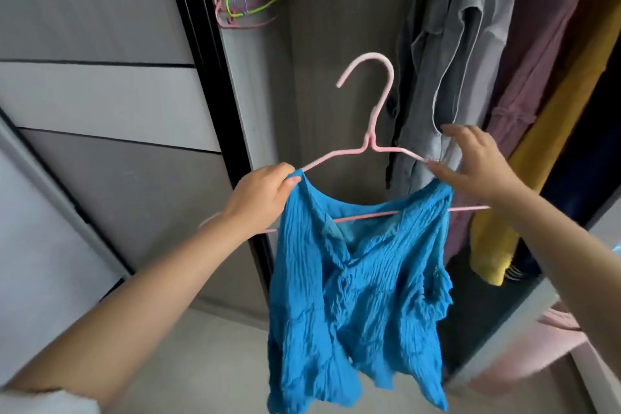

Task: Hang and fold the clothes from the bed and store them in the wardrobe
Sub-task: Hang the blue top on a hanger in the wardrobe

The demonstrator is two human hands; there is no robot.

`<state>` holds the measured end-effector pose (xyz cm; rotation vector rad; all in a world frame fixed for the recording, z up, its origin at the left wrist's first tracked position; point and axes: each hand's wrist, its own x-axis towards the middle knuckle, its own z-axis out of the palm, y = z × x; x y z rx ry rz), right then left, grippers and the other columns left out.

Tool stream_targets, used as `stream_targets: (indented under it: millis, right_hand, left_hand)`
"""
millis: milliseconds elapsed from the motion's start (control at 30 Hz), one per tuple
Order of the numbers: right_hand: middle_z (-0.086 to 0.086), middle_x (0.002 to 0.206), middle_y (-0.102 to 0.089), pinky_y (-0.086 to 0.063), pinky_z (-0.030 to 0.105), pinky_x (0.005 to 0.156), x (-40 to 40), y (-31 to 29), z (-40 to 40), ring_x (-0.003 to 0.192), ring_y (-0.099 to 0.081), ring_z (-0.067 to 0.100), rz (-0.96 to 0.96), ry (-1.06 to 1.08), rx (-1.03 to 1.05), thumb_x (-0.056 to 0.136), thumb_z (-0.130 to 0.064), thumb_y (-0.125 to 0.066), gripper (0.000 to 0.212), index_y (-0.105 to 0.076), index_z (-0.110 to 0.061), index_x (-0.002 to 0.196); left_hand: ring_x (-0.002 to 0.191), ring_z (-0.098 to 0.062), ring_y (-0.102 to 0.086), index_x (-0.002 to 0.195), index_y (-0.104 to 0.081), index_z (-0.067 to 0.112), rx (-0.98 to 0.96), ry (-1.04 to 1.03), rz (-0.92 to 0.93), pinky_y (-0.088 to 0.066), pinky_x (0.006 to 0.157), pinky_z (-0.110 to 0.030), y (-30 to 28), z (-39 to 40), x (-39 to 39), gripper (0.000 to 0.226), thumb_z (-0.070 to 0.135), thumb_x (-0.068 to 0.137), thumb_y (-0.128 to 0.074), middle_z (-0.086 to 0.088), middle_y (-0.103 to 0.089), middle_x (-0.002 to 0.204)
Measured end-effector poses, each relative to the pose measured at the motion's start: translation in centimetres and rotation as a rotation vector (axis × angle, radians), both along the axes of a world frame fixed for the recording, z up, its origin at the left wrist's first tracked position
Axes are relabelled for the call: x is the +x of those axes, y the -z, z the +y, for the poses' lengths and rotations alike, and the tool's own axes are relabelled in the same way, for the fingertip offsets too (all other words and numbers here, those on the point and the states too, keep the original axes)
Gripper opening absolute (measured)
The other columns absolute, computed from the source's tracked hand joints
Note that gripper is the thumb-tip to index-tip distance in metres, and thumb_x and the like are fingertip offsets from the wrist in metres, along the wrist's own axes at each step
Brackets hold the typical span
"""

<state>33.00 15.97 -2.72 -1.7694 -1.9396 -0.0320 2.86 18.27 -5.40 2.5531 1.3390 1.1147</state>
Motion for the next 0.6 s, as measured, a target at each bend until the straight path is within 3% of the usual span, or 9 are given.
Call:
stream_targets:
  millis: [33, 100, 167, 267, 367, 533, 600]
  right_hand:
    - [0.017, 0.109, -0.060, -0.037, 0.031, 0.089, 0.2, 0.2, 0.1, 0.104, -0.053, 0.034, -0.015, -0.044, -0.114, 0.085, -0.022, -0.064, 0.047, -0.050, 0.001, 0.123]
    - [0.002, 0.072, -0.058, -0.036, 0.024, 0.063, 0.0, 1.1, 0.0, 0.071, -0.055, 0.026, -0.027, -0.111, -0.245, 0.088, -0.027, -0.058, 0.025, -0.060, -0.004, 0.098]
    - [-0.005, 0.054, -0.041, -0.025, 0.028, 0.055, -0.7, 2.3, -0.2, 0.061, -0.047, 0.024, -0.044, -0.106, -0.158, 0.090, -0.029, -0.055, 0.027, -0.050, -0.013, 0.068]
    - [0.009, 0.056, -0.048, -0.027, 0.030, 0.057, -2.4, 2.9, -0.3, 0.064, -0.053, 0.033, 0.018, -0.015, 0.017, 0.092, -0.028, -0.051, 0.040, -0.034, -0.018, 0.057]
    - [0.024, 0.071, -0.060, -0.028, 0.031, 0.058, -4.1, 2.3, 0.1, 0.072, -0.057, 0.040, 0.027, 0.012, 0.069, 0.095, -0.027, -0.045, 0.037, -0.037, -0.011, 0.063]
    - [0.020, 0.062, -0.053, -0.027, 0.031, 0.055, -3.8, 1.6, 0.9, 0.064, -0.055, 0.040, -0.002, -0.069, 0.165, 0.095, -0.037, -0.041, 0.039, -0.042, -0.009, 0.068]
    - [0.020, 0.057, -0.054, -0.027, 0.031, 0.053, -3.2, 1.4, 1.3, 0.058, -0.055, 0.039, -0.047, -0.059, 0.214, 0.085, -0.045, -0.036, 0.045, -0.047, -0.007, 0.065]
  left_hand:
    - [0.063, -0.024, -0.046, 0.086, -0.060, -0.005, -0.014, 0.018, -0.011, -0.036, 0.060, -0.036, 0.1, 0.1, -0.3, 0.067, 0.050, 0.079, -0.021, -0.005, -0.048, 0.065]
    - [0.058, -0.021, -0.043, 0.080, -0.061, -0.006, 0.000, 0.036, -0.014, -0.033, 0.056, -0.032, 0.2, 0.4, -1.0, 0.061, 0.045, 0.081, -0.026, -0.004, -0.046, 0.061]
    - [0.055, -0.017, -0.042, 0.076, -0.061, -0.007, 0.029, 0.042, -0.015, -0.029, 0.052, -0.028, 0.4, 0.7, -1.7, 0.055, 0.039, 0.084, -0.031, -0.008, -0.047, 0.057]
    - [0.054, -0.017, -0.045, 0.071, -0.060, -0.006, 0.064, 0.035, 0.012, -0.033, 0.054, -0.028, 0.4, 0.7, -1.9, 0.051, 0.035, 0.085, -0.033, -0.011, -0.050, 0.055]
    - [0.055, -0.016, -0.041, 0.071, -0.058, -0.006, 0.063, 0.065, 0.052, -0.031, 0.053, -0.029, 0.0, 0.7, -1.5, 0.053, 0.037, 0.084, -0.031, 0.006, -0.039, 0.055]
    - [0.056, -0.017, -0.040, 0.071, -0.056, -0.006, 0.051, 0.070, 0.057, -0.029, 0.053, -0.021, -0.1, 1.6, -2.6, 0.058, 0.043, 0.083, -0.028, 0.016, -0.032, 0.057]
    - [0.059, -0.019, -0.043, 0.071, -0.054, -0.005, 0.047, 0.047, 0.067, -0.029, 0.052, -0.026, -0.1, 2.1, -3.2, 0.059, 0.046, 0.083, -0.026, 0.015, -0.032, 0.058]
